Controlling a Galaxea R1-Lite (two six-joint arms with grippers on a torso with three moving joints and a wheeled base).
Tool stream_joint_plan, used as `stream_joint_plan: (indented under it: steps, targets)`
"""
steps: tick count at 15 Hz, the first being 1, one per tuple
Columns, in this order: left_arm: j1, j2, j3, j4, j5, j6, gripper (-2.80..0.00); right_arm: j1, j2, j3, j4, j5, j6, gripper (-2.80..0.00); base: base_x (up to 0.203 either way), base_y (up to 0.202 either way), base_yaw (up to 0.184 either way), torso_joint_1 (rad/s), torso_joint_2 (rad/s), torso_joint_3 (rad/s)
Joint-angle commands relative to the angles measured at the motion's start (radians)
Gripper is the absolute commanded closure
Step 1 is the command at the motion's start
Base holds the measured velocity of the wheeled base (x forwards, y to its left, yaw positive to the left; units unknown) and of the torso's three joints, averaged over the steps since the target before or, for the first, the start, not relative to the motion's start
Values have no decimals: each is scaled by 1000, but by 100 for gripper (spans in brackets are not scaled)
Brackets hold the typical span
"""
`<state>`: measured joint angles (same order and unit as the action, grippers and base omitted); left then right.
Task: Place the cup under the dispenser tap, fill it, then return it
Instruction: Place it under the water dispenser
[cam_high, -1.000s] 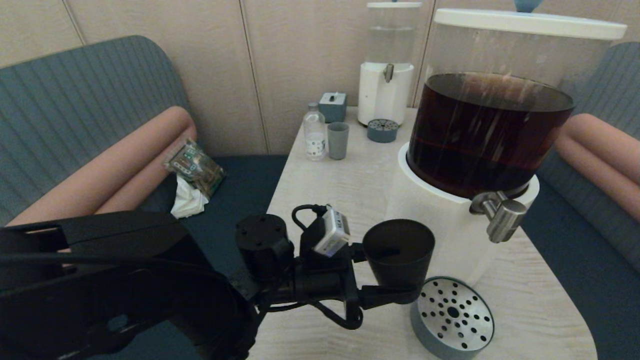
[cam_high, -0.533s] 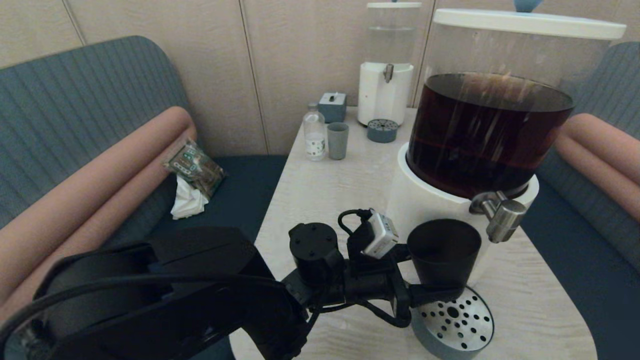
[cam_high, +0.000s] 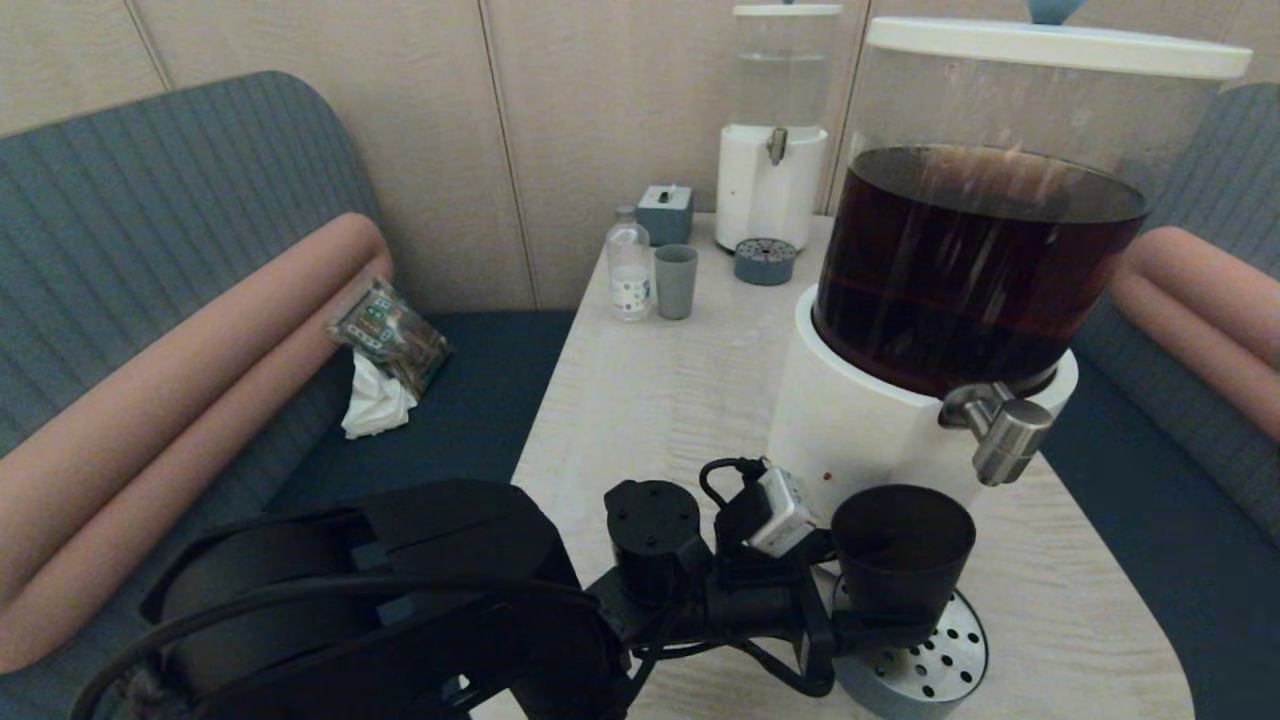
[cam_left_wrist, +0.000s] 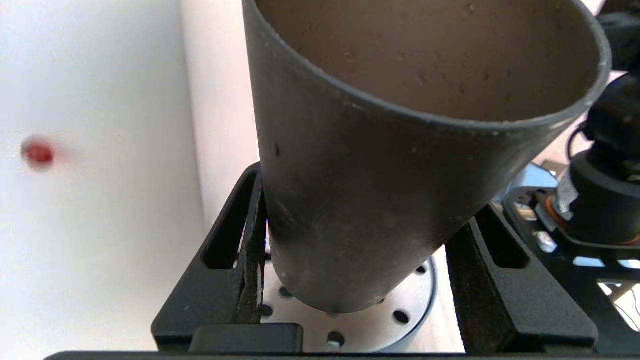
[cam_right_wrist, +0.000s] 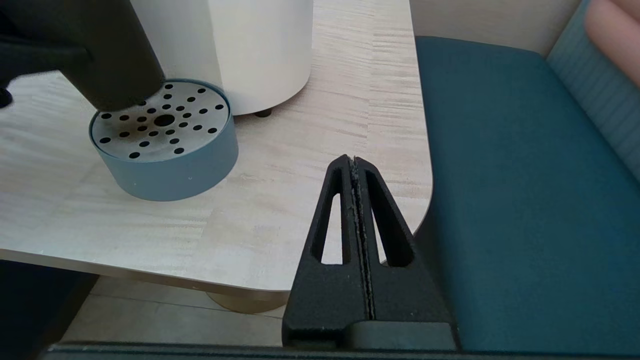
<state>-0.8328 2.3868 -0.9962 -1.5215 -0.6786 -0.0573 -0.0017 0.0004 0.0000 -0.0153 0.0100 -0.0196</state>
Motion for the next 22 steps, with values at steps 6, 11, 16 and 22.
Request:
stream_joint_plan:
  steps: [6, 11, 16, 22]
  targets:
    - [-2, 52, -48, -9, 4, -6, 0, 0, 0, 3, 0, 1, 0, 0, 0, 0, 0, 0, 0, 0]
    - [-2, 78, -75, -9, 5, -10, 0, 0, 0, 3, 0, 1, 0, 0, 0, 0, 0, 0, 0, 0]
    - [-7, 99, -124, -9, 14, -25, 0, 0, 0, 3, 0, 1, 0, 0, 0, 0, 0, 0, 0, 0]
    - [-23, 103, -122, -9, 31, -26, 0, 0, 0, 3, 0, 1, 0, 0, 0, 0, 0, 0, 0, 0]
